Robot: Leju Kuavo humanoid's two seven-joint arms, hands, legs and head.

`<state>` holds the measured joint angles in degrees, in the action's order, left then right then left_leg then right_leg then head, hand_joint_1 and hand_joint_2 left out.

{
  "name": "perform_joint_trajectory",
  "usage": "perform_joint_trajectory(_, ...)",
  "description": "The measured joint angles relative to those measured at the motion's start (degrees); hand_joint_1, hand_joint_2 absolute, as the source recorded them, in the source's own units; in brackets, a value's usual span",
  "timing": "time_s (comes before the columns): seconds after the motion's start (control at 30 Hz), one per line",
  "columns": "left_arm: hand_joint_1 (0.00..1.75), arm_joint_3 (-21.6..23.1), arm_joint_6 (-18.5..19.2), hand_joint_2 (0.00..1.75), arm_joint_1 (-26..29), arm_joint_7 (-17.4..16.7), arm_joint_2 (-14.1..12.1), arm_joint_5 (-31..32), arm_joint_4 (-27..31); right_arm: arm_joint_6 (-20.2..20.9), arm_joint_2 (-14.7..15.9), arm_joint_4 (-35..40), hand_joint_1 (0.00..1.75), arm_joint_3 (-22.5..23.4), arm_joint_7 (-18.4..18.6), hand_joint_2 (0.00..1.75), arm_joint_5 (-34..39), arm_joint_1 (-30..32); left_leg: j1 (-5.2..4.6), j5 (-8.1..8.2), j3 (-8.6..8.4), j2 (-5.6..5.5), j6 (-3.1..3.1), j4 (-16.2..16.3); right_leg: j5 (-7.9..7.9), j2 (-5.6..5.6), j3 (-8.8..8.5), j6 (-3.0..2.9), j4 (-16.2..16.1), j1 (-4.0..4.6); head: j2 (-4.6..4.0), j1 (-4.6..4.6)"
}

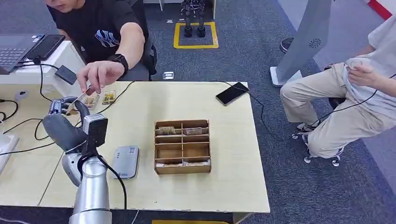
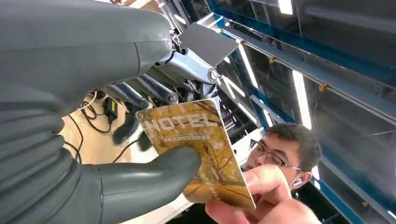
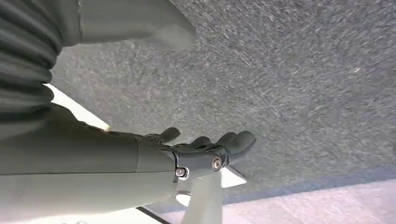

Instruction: Pass the card to the sensor for recognition and then transmit it.

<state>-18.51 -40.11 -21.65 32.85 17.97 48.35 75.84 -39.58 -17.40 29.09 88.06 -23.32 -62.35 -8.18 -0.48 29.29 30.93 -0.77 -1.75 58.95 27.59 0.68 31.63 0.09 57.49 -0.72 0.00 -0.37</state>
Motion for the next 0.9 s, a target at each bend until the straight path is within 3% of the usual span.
perform_joint_trajectory(0.23,1.75,0.13,0.0,1.75,0.07,-0.59,0.15,-0.5,0.02,0.0,0.0,0.0,0.0,0.0,2.9,1.75,6.51,0.02,0.0,-0.01,-0.01,0.0,0.0,0.0,-0.01,0.0,0.0,0.0,0.0,0.0,0.0,0.02)
perform_joint_trajectory(0.4,1.75,0.48,0.02,1.75,0.04,-1.27,0.2,-0.41,-0.11,0.0,-0.31,0.0,0.0,0.0,5.4,1.75,16.4,0.08,0.0,0.0,-0.01,0.02,0.0,0.0,0.0,0.01,0.02,0.0,0.0,0.0,0.0,0.02)
perform_joint_trajectory(0.63,1.75,1.44,0.07,1.75,0.07,-1.4,0.2,0.72,-2.77,0.0,-1.16,0.48,0.0,0.0,6.93,1.75,19.27,0.12,0.0,0.0,-0.01,0.04,0.0,0.0,0.0,0.03,0.02,0.0,0.0,0.0,0.0,0.0)
perform_joint_trajectory(0.9,1.75,1.7,0.07,1.75,0.21,-2.51,0.2,6.54,-3.91,0.0,-1.18,0.66,0.0,0.0,6.16,1.75,19.8,0.11,0.0,0.0,0.0,0.02,0.0,0.0,-0.01,0.01,0.01,0.0,0.0,0.0,0.0,0.02)
